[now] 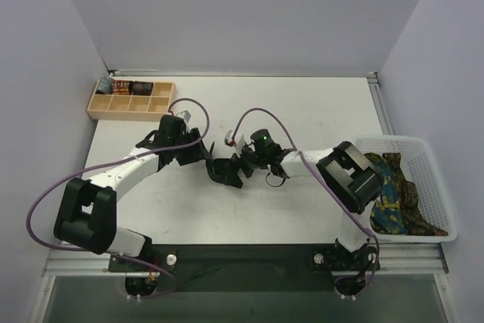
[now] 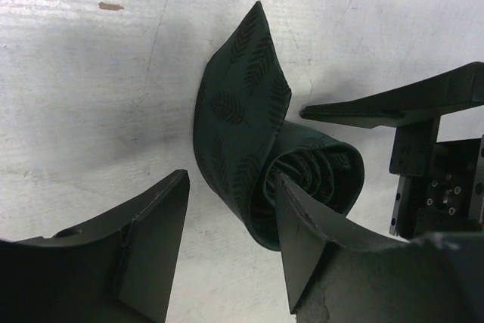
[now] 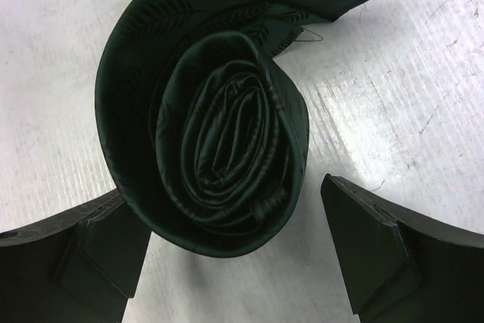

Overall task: Roll the ties
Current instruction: Roll the tie

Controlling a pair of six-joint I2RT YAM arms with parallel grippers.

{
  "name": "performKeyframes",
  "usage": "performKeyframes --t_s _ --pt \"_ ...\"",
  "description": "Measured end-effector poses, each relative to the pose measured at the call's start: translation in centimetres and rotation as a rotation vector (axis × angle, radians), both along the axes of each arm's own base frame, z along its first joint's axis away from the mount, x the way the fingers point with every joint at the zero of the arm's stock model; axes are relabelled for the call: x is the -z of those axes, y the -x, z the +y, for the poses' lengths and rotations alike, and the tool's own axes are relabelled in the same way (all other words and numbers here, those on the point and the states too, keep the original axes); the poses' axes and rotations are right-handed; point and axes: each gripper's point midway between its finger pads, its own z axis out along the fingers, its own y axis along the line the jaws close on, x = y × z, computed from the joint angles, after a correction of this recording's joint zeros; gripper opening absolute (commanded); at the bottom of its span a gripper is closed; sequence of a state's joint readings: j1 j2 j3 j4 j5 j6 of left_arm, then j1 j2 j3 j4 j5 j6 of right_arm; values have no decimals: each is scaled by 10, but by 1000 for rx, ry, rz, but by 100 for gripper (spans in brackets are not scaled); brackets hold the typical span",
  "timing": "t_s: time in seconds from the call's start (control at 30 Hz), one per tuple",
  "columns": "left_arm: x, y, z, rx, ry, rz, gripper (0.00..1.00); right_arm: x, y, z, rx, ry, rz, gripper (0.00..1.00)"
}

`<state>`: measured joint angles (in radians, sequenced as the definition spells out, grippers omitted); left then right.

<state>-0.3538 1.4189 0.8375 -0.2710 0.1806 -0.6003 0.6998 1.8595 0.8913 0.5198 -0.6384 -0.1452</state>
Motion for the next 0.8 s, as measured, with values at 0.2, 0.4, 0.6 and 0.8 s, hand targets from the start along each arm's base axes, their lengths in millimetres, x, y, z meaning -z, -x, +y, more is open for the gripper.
performKeyframes --t_s 0.2,0.4,0.6,0.8 --pt "0 -9 -7 -5 17 8 57 0 -7 9 -2 -38 -17 89" --pt "9 -12 -10 -2 15 31 56 1 -13 18 -6 -74 -32 77" --pt "25 -10 -11 1 2 77 56 2 -15 25 -12 -115 -25 58" --pt "29 -14 -14 10 7 92 56 2 -13 26 -5 -134 10 34"
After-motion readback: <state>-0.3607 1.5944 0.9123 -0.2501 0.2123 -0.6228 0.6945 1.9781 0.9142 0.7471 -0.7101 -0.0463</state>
